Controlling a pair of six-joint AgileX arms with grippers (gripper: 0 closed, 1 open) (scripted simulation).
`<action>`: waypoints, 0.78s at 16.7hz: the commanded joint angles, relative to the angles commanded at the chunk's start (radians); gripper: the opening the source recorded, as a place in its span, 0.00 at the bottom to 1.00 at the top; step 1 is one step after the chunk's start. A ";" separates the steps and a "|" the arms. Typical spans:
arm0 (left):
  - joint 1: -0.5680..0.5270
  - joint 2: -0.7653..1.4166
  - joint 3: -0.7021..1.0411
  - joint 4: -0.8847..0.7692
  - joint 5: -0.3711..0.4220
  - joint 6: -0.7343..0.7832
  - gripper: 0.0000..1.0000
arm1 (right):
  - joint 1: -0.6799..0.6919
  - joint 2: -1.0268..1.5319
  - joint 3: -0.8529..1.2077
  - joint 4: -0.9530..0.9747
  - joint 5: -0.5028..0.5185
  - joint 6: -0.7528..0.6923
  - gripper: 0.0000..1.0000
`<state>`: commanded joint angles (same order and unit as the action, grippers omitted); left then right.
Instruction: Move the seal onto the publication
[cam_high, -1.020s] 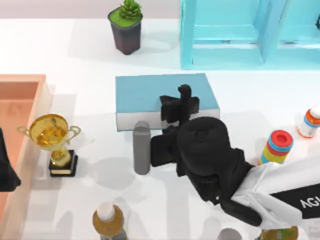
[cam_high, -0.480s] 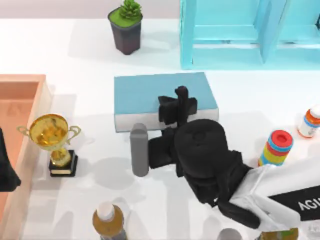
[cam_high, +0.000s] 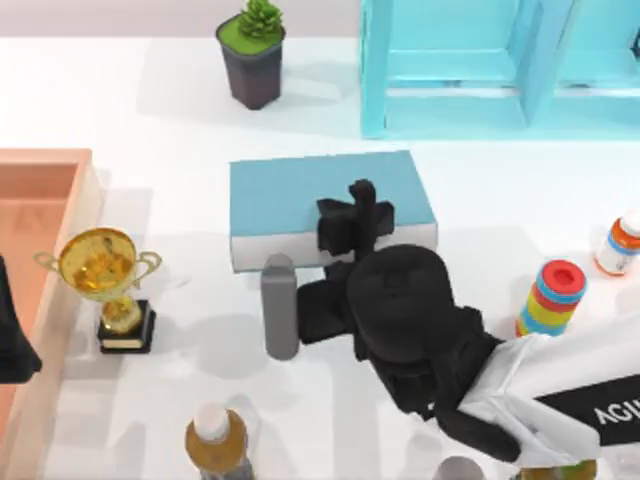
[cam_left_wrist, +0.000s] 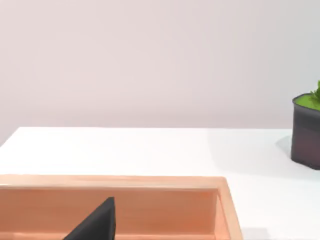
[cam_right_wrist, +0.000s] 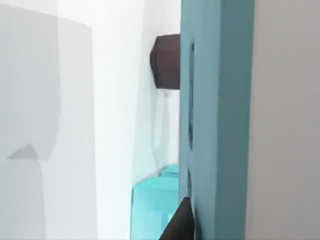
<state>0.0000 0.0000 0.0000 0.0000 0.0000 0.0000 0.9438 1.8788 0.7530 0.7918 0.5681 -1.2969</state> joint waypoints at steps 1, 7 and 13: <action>0.000 0.000 0.000 0.000 0.000 0.000 1.00 | -0.002 0.014 -0.005 -0.002 0.001 -0.001 0.00; 0.000 0.000 0.000 0.000 0.000 0.000 1.00 | -0.003 0.084 -0.015 0.061 0.007 -0.003 0.00; 0.000 0.000 0.000 0.000 0.000 0.000 1.00 | 0.001 0.097 -0.018 0.139 0.002 -0.001 0.00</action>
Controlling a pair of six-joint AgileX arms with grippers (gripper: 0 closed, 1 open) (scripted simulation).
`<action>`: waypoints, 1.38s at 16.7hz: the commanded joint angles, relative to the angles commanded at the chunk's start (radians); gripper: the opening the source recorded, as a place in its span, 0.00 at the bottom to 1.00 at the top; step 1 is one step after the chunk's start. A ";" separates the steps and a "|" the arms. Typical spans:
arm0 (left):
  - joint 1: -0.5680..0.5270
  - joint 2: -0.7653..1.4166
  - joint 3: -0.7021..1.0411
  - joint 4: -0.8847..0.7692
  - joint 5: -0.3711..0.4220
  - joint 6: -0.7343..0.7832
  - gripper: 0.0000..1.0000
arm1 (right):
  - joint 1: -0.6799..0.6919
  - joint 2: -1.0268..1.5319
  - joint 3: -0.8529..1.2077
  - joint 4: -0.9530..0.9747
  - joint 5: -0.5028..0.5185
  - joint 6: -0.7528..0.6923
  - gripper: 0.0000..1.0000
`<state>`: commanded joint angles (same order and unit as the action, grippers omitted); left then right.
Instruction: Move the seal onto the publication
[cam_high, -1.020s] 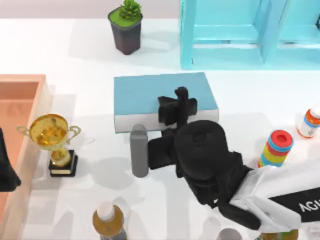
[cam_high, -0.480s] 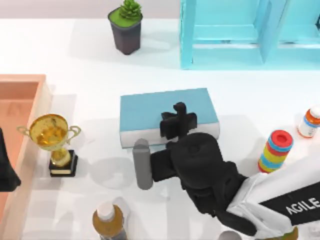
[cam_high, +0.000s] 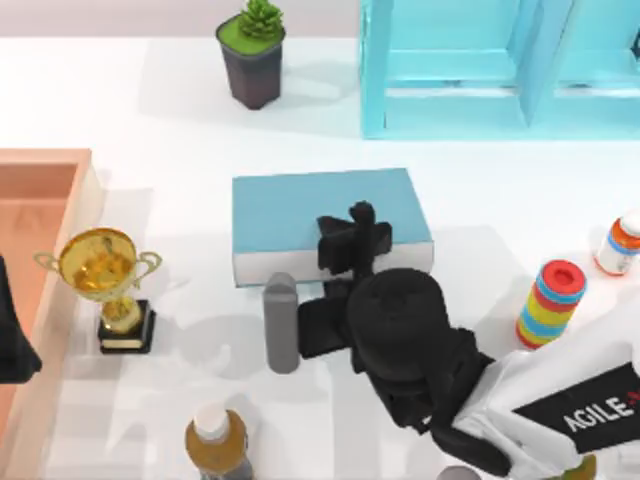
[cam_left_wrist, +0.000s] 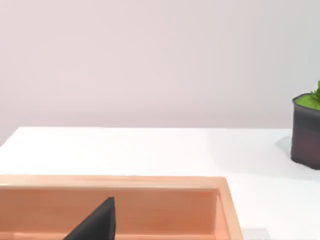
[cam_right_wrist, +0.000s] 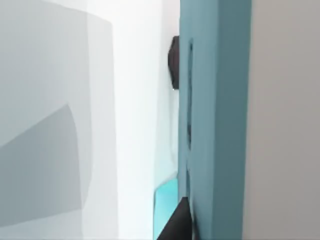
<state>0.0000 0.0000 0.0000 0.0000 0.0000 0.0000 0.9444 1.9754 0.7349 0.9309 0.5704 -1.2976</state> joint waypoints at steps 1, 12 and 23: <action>0.000 0.000 0.000 0.000 0.000 0.000 1.00 | 0.000 0.000 0.000 0.000 0.000 0.000 0.00; 0.000 0.000 0.000 0.000 0.000 0.000 1.00 | 0.000 0.000 0.000 0.000 0.000 0.000 0.68; 0.000 0.000 0.000 0.000 0.000 0.000 1.00 | 0.000 0.000 0.000 0.000 0.000 0.000 1.00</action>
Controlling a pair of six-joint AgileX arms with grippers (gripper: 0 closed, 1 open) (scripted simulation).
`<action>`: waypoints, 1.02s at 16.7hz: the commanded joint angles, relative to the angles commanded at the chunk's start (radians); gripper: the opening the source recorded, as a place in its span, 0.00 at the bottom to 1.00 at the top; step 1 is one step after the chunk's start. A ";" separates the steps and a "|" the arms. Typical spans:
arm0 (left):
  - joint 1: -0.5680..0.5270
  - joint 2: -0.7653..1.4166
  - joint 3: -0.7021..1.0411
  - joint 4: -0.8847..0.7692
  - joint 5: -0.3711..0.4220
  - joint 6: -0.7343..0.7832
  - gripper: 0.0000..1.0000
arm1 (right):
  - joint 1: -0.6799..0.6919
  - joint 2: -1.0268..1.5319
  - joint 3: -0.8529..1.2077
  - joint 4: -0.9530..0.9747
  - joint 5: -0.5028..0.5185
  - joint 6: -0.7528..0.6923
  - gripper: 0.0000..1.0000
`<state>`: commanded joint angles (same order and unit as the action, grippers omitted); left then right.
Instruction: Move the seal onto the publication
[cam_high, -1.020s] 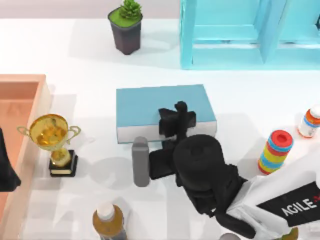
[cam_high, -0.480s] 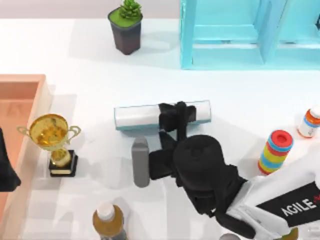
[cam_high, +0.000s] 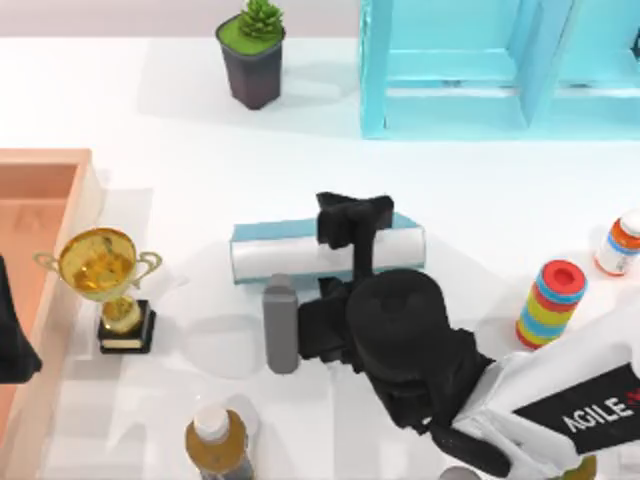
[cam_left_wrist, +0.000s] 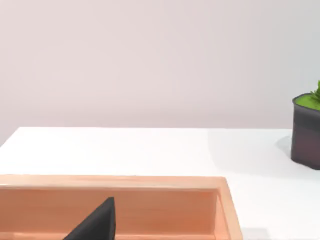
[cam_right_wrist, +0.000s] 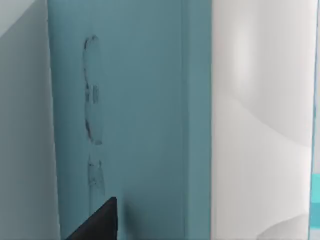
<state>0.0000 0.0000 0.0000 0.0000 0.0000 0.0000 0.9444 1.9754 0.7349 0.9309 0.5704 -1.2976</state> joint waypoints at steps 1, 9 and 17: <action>0.000 0.000 0.000 0.000 0.000 0.000 1.00 | 0.000 0.000 0.000 0.000 0.000 0.000 1.00; 0.000 0.000 0.000 0.000 0.000 0.000 1.00 | 0.091 -0.169 -0.006 -0.062 0.137 0.096 1.00; 0.000 0.000 0.000 0.000 0.000 0.000 1.00 | 0.409 -0.334 -0.124 -0.167 0.376 0.228 1.00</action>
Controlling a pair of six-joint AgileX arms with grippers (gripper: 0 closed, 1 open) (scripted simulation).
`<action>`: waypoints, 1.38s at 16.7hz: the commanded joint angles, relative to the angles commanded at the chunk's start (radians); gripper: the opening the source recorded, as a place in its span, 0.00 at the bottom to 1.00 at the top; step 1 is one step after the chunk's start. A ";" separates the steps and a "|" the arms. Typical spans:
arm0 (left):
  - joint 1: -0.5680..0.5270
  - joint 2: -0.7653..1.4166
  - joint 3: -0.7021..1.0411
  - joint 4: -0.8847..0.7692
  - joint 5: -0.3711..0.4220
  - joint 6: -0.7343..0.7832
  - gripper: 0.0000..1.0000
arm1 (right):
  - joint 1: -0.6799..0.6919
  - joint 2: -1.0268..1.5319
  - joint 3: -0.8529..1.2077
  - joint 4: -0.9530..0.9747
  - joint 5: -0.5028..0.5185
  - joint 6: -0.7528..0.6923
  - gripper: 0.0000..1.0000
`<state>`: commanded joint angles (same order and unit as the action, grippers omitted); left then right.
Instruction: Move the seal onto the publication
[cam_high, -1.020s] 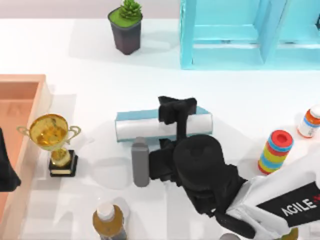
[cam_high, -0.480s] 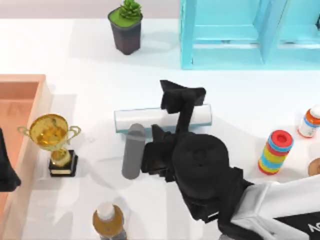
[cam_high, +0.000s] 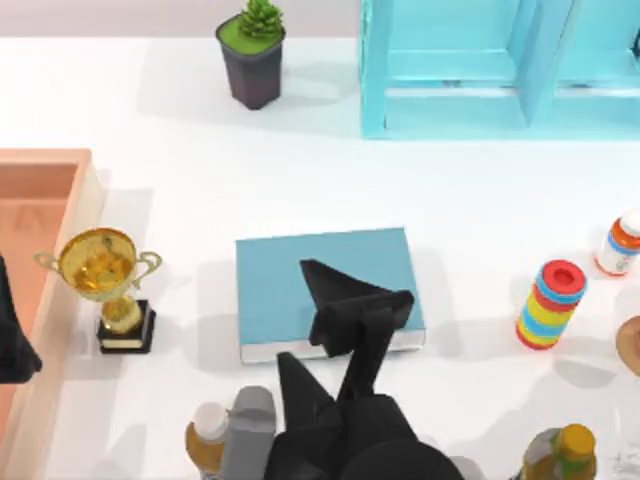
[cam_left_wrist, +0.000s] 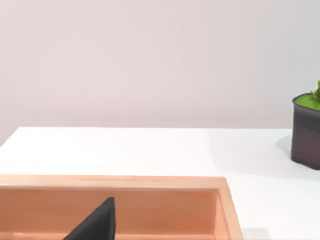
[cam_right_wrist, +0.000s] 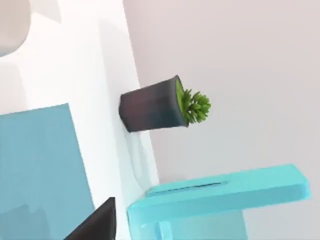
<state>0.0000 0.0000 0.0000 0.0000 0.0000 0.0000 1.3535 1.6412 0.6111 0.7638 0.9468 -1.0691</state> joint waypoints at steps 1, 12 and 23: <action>0.000 0.000 0.000 0.000 0.000 0.000 1.00 | 0.027 0.017 -0.018 -0.014 0.017 0.009 1.00; 0.000 0.000 0.000 0.000 0.000 0.000 1.00 | 0.064 0.091 -0.070 -0.061 0.047 0.041 1.00; 0.000 0.000 0.000 0.000 0.000 0.000 1.00 | -0.372 -0.668 -0.173 -0.348 -0.235 0.574 1.00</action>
<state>0.0000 0.0000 0.0000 0.0000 0.0000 0.0000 0.9820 0.9735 0.4385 0.4159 0.7118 -0.4953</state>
